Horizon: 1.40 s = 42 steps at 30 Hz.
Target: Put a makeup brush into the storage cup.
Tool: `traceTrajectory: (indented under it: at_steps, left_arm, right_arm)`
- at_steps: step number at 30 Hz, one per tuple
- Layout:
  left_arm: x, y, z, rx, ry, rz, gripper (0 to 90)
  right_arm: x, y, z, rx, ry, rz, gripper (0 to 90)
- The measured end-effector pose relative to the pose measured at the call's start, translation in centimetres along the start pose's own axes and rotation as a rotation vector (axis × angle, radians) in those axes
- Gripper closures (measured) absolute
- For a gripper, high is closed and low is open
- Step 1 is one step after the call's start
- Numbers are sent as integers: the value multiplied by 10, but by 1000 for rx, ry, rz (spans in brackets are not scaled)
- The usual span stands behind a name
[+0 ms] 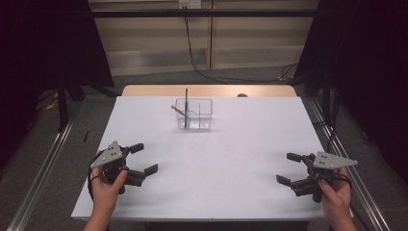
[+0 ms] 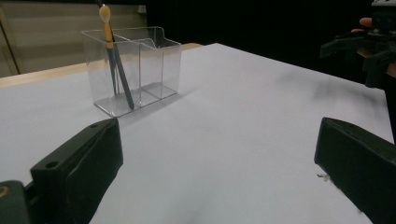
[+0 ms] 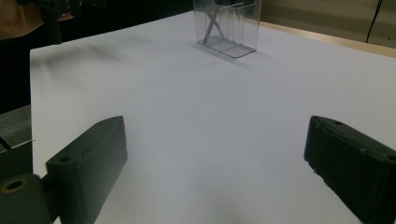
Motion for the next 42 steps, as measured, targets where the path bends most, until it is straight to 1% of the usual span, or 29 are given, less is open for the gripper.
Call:
traceTrajectory:
  at_steps: [3, 4, 6, 8, 9, 11, 14, 15, 18, 19, 23, 25, 28, 31, 36, 37, 39, 42]
  left_arm:
    - [2, 1, 2, 1, 2, -7, 10]
    - [3, 1, 3, -4, 3, -10, 10]
    - [5, 1, 5, 2, -3, -14, 10]
    - [6, 1, 7, 6, -11, -7, 11]
    - [7, 1, 8, 9, -9, -10, 9]
    - [7, 0, 10, 1, -2, -11, 14]
    - [8, -1, 12, -1, -2, -9, 13]
    - [9, -1, 12, -8, 0, -9, 11]
    - [9, -2, 14, 5, -8, -5, 13]
    - [10, -1, 14, 1, -4, -8, 11]
    - [11, -1, 15, -8, -2, -13, 11]
    - [12, -2, 15, 2, -6, -9, 12]
    - [13, -3, 16, -12, 3, -12, 13]
    - [15, -4, 15, -9, -7, -8, 12]
    - [15, -4, 17, -11, 5, -12, 12]
    - [16, -3, 16, -18, 5, -14, 14]
    - [16, -4, 16, -11, 1, -11, 13]
    - [16, -4, 16, -15, 1, -12, 12]
  right_arm:
    - [-1, 0, 0, 0, 5, 1, 58]
    - [-1, 0, 0, -1, 6, 1, 58]
    - [-1, 0, 0, 1, 4, 0, 58]
    - [-2, 0, 0, 1, 6, -1, 58]
    - [-2, 0, 0, 2, 4, -2, 58]
    - [-2, 0, 0, 1, 5, 0, 58]
    - [-2, -1, 0, -2, 7, -1, 58]
    - [-3, -1, 0, -3, 6, 0, 58]
    - [-3, -1, 0, -3, 8, 0, 58]
    - [-3, -1, 0, -4, 8, -1, 58]
    - [-4, -2, 1, -4, 13, 0, 58]
    - [-4, -3, 1, -5, 12, -1, 58]
    - [-5, -3, 1, -4, 11, 1, 58]
    - [-5, -3, 0, -2, 10, 4, 58]
    - [-5, -3, 0, 0, 10, 5, 58]
    - [-5, -3, 0, 0, 9, 5, 58]
    - [-5, -3, 1, -4, 7, 5, 58]
    - [-5, -4, 1, -4, 10, 10, 58]
Point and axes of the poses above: each handheld gripper's, and its own axes: x roughly backward along the jaws, z roughly out of its underside, y roughly to its left, the point moved 3 cm from there along -x, roughly forward along the jaws, and after that the axes turned 9 degrees about y, right-handed, at the moved point
